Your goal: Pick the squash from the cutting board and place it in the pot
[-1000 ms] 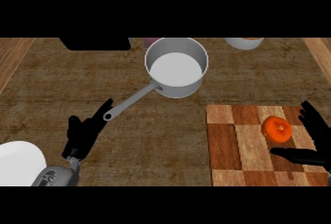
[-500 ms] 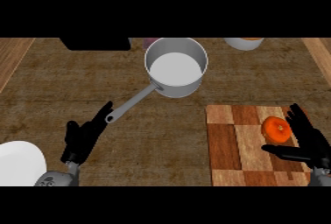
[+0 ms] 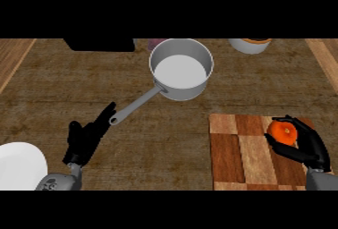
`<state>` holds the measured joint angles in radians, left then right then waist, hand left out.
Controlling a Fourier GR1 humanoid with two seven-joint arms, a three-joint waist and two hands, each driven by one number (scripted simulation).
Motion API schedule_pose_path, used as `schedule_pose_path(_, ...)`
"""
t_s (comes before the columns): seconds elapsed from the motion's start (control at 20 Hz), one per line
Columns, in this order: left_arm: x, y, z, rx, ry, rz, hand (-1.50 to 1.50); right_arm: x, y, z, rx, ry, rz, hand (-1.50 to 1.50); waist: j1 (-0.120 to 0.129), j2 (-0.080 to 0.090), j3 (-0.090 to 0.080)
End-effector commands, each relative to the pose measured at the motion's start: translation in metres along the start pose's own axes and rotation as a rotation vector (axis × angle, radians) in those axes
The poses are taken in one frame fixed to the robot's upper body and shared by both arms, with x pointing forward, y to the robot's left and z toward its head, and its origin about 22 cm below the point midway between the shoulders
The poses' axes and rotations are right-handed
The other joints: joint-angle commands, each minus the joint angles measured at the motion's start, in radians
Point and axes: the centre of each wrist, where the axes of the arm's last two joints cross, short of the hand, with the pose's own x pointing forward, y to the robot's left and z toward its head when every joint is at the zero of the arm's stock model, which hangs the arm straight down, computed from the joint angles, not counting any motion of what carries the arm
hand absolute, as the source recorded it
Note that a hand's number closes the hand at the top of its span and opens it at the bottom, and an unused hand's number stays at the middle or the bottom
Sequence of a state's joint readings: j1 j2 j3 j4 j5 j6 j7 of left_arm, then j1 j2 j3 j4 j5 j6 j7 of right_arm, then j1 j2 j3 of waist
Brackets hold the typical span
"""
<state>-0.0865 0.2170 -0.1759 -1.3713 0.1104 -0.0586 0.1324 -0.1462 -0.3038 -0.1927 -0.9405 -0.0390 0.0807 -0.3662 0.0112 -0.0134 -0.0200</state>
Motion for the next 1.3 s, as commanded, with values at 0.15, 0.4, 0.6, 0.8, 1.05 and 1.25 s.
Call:
schedule_pose_path(0.15,0.000,0.001,-0.002,0.015,-0.010,-0.007,0.00,-0.029,0.025,0.009,-0.006,0.026,-0.137,1.50,-0.005,0.015,0.021)
schedule_pose_path(0.4,-0.009,0.003,0.002,0.013,0.012,0.000,0.00,-0.027,0.062,0.023,0.014,-0.055,-0.105,1.50,-0.015,0.011,0.019)
schedule_pose_path(0.6,-0.005,0.011,0.006,0.017,0.012,-0.002,0.00,-0.041,0.098,0.052,0.008,-0.117,-0.092,1.50,-0.015,0.011,0.020)
schedule_pose_path(0.8,-0.011,-0.008,0.011,0.005,0.006,0.008,0.00,-0.014,0.103,0.058,-0.033,-0.203,0.086,1.50,-0.018,0.008,0.019)
schedule_pose_path(1.05,0.005,0.001,0.007,0.008,0.017,0.017,0.00,0.040,0.123,0.056,-0.073,-0.244,0.151,1.50,-0.017,0.009,0.019)
schedule_pose_path(1.25,0.005,-0.019,0.001,0.016,0.007,-0.011,0.00,0.061,0.147,0.083,-0.108,-0.278,0.222,1.50,-0.018,0.011,0.019)
